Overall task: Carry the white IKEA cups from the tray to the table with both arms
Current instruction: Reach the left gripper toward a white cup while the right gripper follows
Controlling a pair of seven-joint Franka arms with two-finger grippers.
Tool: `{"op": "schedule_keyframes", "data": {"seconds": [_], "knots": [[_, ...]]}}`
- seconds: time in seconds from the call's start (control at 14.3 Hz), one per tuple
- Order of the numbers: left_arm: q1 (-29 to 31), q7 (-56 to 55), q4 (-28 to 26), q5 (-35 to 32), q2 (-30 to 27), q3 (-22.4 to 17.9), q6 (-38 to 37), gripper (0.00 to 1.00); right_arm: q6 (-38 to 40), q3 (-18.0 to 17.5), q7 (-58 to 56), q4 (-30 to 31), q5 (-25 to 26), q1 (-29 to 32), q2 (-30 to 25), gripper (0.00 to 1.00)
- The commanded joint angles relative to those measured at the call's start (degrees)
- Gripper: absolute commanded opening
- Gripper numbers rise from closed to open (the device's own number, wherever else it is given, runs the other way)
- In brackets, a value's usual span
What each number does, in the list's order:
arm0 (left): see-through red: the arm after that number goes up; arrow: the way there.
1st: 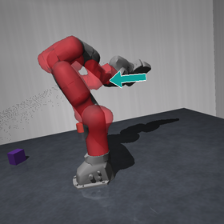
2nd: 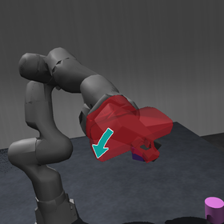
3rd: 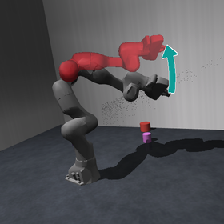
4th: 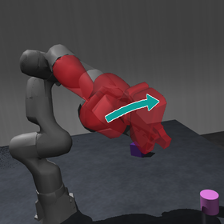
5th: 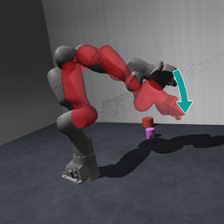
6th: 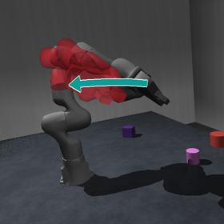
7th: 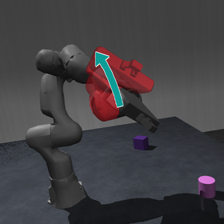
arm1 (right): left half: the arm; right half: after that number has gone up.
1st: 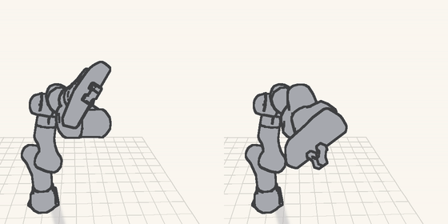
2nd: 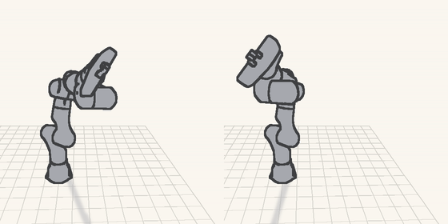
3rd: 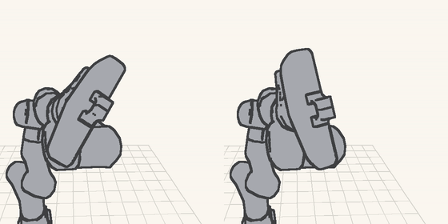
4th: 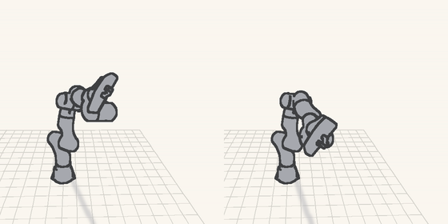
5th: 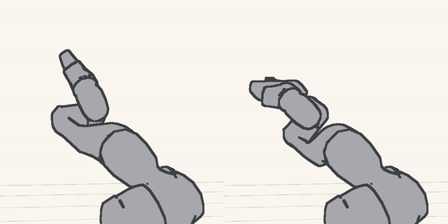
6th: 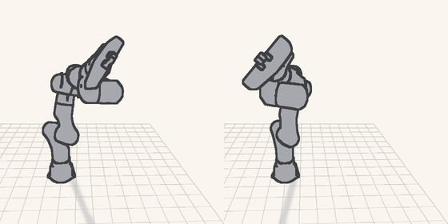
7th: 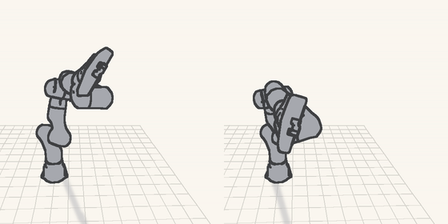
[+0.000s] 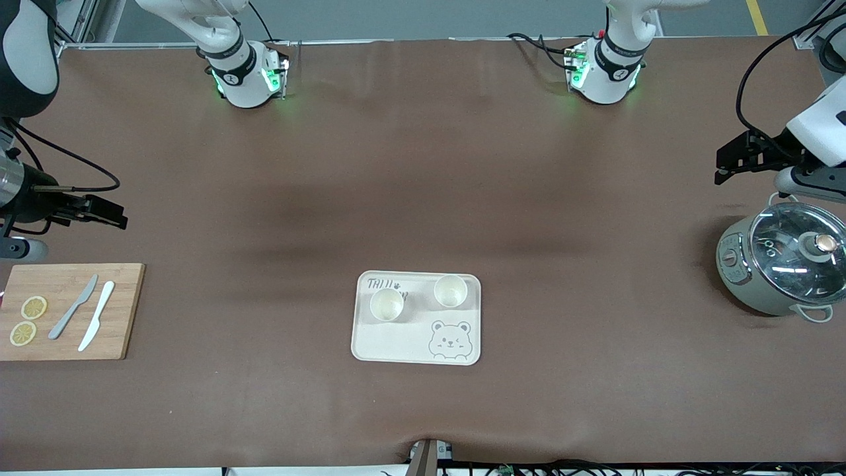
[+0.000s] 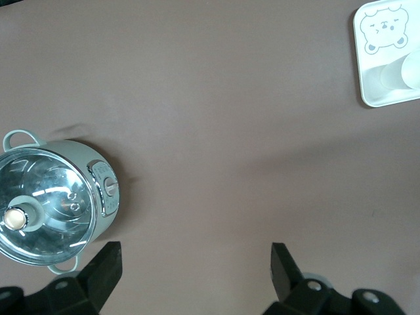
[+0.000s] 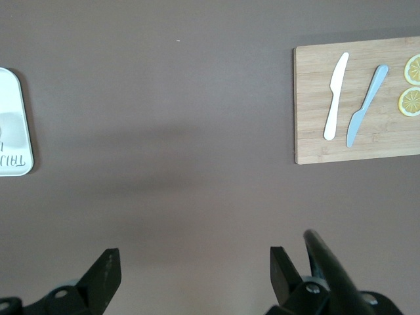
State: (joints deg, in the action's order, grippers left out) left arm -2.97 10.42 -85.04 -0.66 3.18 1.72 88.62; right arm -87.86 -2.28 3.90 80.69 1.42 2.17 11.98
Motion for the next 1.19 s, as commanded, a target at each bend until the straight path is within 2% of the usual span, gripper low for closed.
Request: {"op": "schedule_keyframes", "data": {"seconds": [0.0,0.28,0.42,0.56,0.77,1.12], "knots": [[-0.11,-1.28,0.05,0.58,-0.11,0.22,-0.03,1.00,-0.29,-0.45,0.41,0.43,0.96,0.03,-0.29,1.00],[-0.20,-1.46,0.40,0.75,1.12,0.66,0.32,1.00,-0.21,-0.45,0.41,0.35,0.96,0.03,-0.29,1.00],[-0.20,-4.34,0.22,2.76,2.08,1.88,4.61,1.00,-0.29,-0.45,0.41,0.43,0.87,-0.06,-0.29,1.00],[-1.33,-10.49,2.57,2.68,6.37,3.72,6.03,1.00,-0.38,-0.45,0.41,0.44,0.61,-0.24,-0.29,1.00],[-6.24,-16.37,12.06,2.16,17.79,4.62,7.52,1.00,-1.26,-0.45,0.50,0.44,0.52,-1.20,0.14,1.00],[-14.68,-28.95,15.51,2.07,28.96,3.47,17.45,1.00,-5.12,-0.45,3.64,0.44,-3.34,-3.30,1.02,1.00]]}}
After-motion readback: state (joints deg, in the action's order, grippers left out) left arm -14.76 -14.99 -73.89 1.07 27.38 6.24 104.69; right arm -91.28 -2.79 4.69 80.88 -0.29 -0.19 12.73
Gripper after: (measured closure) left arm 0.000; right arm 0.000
